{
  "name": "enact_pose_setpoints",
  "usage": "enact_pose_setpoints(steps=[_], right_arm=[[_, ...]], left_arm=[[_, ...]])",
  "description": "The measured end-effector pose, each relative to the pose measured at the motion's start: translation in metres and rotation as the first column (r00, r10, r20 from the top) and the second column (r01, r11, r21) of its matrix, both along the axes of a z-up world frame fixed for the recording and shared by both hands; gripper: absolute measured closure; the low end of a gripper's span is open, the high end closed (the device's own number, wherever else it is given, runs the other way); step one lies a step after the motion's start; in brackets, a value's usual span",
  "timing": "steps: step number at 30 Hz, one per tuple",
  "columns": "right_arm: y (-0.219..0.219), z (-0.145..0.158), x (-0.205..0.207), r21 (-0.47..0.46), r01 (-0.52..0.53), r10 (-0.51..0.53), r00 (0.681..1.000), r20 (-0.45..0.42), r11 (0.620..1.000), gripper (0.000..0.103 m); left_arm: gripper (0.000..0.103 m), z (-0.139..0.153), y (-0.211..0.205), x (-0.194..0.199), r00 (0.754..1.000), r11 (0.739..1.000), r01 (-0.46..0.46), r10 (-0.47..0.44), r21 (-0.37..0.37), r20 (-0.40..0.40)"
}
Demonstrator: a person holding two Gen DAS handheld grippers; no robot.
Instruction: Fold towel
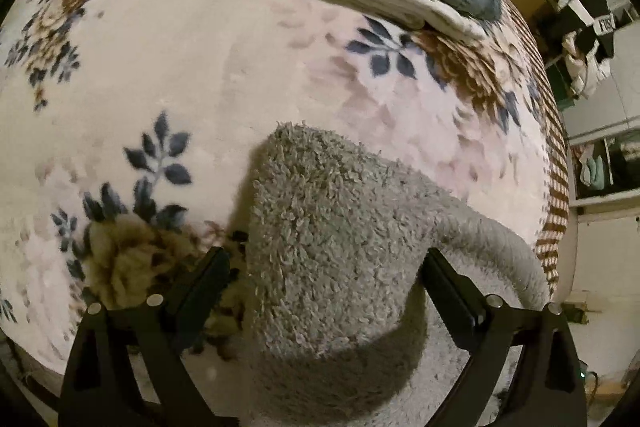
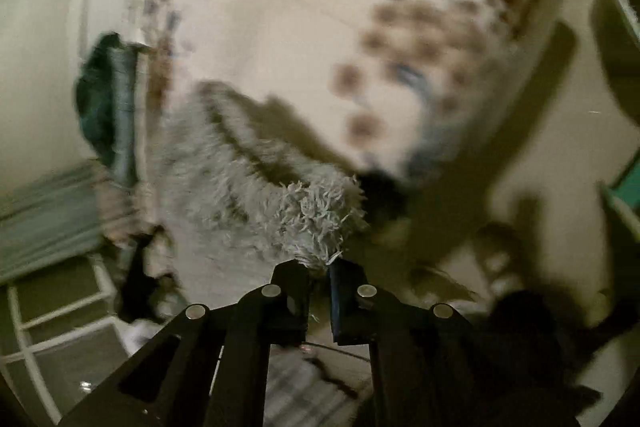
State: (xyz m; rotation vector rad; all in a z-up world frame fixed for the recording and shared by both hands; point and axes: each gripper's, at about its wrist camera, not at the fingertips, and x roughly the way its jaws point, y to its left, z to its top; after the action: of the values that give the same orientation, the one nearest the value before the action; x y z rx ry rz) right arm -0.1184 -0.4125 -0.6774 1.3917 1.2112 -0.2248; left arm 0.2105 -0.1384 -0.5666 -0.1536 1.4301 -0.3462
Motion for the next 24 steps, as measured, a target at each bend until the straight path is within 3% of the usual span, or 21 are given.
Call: enact_pose_setpoints(steps=[1, 2, 3, 5, 9, 11, 17, 19, 20, 22, 24], right_arm=[[0.000, -0.006, 0.001, -0.013, -0.039, 0.038, 0.998, -0.041, 0.999, 0.095], [0.002, -0.010, 0.007, -0.020, -0.079, 0.077, 0.994, -0.073, 0.997, 0.087], [0.003, -0.013, 0.014, -0.025, -0.118, 0.115, 0.989, -0.097, 0.993, 0.070], [0.004, -0.002, 0.029, -0.077, -0.188, 0.179, 0.977, -0.112, 0.979, 0.048], [-0.012, 0.047, 0.042, -0.199, -0.138, 0.151, 0.987, 0.052, 0.970, 0.026], [-0.020, 0.052, 0.056, -0.197, -0.108, 0.133, 0.984, 0.118, 0.974, 0.022], [-0.033, 0.012, 0.134, -0.135, -0.136, 0.151, 0.983, 0.107, 0.981, 0.022], [-0.026, 0.004, 0.164, -0.152, -0.143, 0.163, 0.978, 0.129, 0.978, 0.046], [-0.022, 0.004, 0.174, -0.190, -0.160, 0.186, 0.975, 0.126, 0.969, 0.068], [-0.018, -0.004, 0.190, -0.272, -0.189, 0.218, 0.973, 0.082, 0.944, 0.070], [-0.020, -0.010, 0.192, -0.294, -0.186, 0.209, 0.977, 0.046, 0.937, 0.070]], left_arm=[[0.005, 0.001, -0.003, -0.001, 1.000, 1.000, 0.010, -0.010, 0.005, 0.002], [0.005, 0.003, -0.004, -0.002, 1.000, 1.000, 0.015, -0.015, 0.007, 0.006], [0.005, 0.006, -0.004, -0.003, 1.000, 1.000, 0.022, -0.022, 0.008, 0.007], [0.005, 0.013, -0.001, -0.002, 1.000, 1.000, 0.022, -0.022, -0.010, 0.006], [0.005, 0.026, 0.007, 0.004, 1.000, 0.999, 0.004, -0.003, -0.043, 0.019], [0.005, 0.024, 0.009, 0.010, 1.000, 0.999, -0.010, 0.011, -0.041, 0.016], [0.005, -0.005, 0.007, 0.031, 0.996, 0.995, -0.063, 0.057, -0.084, -0.064], [0.005, -0.018, 0.009, 0.038, 0.993, 0.993, -0.076, 0.068, -0.087, -0.095], [0.005, -0.026, 0.011, 0.042, 0.990, 0.992, -0.091, 0.080, -0.091, -0.116], [0.005, -0.041, 0.018, 0.049, 0.981, 0.987, -0.130, 0.114, -0.096, -0.156], [0.005, -0.052, 0.025, 0.053, 0.971, 0.981, -0.161, 0.138, -0.108, -0.195]])
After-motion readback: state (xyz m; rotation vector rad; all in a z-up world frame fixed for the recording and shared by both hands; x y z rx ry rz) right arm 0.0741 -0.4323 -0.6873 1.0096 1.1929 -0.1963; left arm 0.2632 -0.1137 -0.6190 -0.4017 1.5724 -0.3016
